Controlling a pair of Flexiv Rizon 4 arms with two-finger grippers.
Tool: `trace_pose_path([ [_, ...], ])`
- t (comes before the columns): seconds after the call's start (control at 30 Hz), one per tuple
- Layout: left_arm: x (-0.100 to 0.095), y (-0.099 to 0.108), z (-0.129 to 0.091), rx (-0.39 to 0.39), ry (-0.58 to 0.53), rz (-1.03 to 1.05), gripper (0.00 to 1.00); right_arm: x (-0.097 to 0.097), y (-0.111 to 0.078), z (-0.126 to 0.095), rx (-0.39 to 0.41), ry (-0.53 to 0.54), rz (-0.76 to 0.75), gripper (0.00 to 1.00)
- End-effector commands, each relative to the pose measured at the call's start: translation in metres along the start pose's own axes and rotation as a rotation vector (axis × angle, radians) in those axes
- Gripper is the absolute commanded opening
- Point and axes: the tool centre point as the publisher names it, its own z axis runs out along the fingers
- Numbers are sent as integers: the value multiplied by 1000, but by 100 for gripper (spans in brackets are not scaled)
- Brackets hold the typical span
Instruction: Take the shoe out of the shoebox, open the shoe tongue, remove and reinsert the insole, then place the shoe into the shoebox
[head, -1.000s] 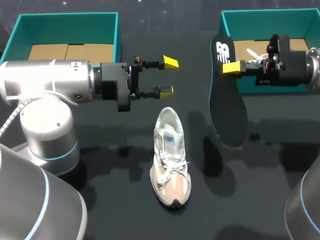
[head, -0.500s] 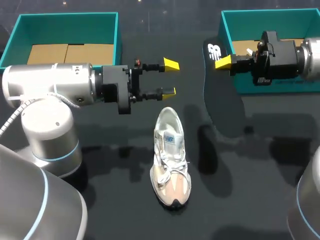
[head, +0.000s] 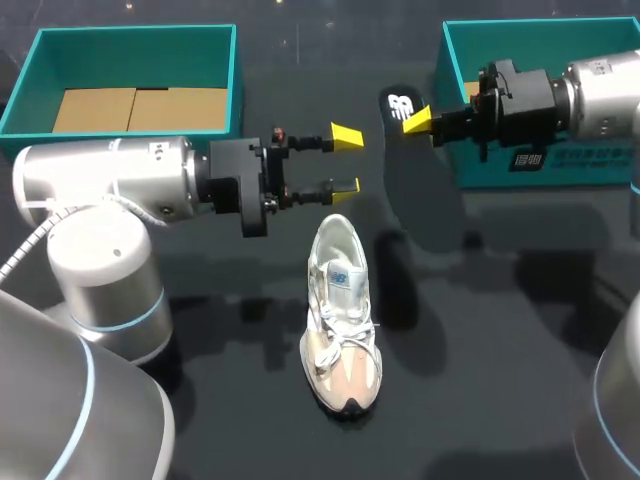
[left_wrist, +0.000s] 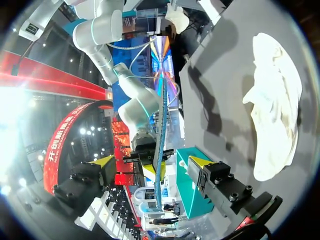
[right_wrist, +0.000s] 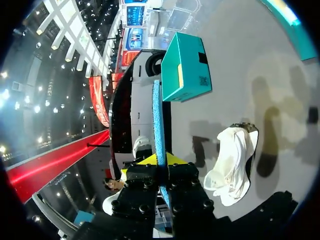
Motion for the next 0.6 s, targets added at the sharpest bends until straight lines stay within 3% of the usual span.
trace_pose_path([
  [0.03,3,1,7,-9,-3,-2,81,-7,7,14,-8,-8,24,0],
  [0.2,9,5,13,-30,1,-10,67,-11,11,24,-22,-20,57,0],
  [0.23,10,7,15,-34,3,-14,60,-12,12,26,-26,-22,62,0],
  [0.43,17,11,23,-49,17,-23,52,-13,15,38,-28,-19,73,0],
  [0.6,22,12,26,-54,35,-18,54,-13,15,40,-22,-14,76,0],
])
